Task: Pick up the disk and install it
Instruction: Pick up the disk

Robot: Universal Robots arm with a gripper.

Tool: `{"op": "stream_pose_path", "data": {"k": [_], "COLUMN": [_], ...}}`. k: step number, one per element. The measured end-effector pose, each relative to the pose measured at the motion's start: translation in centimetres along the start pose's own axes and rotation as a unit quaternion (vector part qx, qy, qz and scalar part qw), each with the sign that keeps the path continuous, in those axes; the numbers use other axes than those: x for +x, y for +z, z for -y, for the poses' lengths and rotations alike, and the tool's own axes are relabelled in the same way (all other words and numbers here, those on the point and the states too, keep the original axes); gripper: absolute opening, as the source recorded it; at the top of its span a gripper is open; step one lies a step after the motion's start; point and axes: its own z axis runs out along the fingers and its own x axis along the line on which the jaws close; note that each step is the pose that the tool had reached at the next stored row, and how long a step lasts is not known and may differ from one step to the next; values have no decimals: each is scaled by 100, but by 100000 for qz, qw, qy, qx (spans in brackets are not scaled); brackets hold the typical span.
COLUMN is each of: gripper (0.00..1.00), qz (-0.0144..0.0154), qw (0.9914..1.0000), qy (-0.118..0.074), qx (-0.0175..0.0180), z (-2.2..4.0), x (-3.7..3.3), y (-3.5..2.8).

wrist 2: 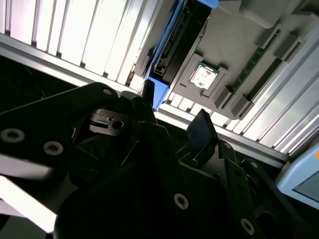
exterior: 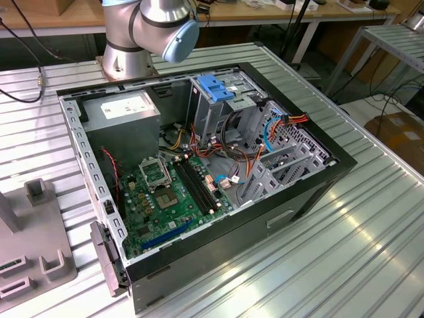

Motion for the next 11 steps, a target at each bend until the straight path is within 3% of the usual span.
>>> {"op": "stream_pose_path", "data": {"k": [5,11], "gripper": [54,54], "qz": [24,29], "qw": [99996,99975], "qy": [-758,-2172], "qx": [356,491], "z": [-13,-34], "x": [0,-5], "y": [42,104]}}
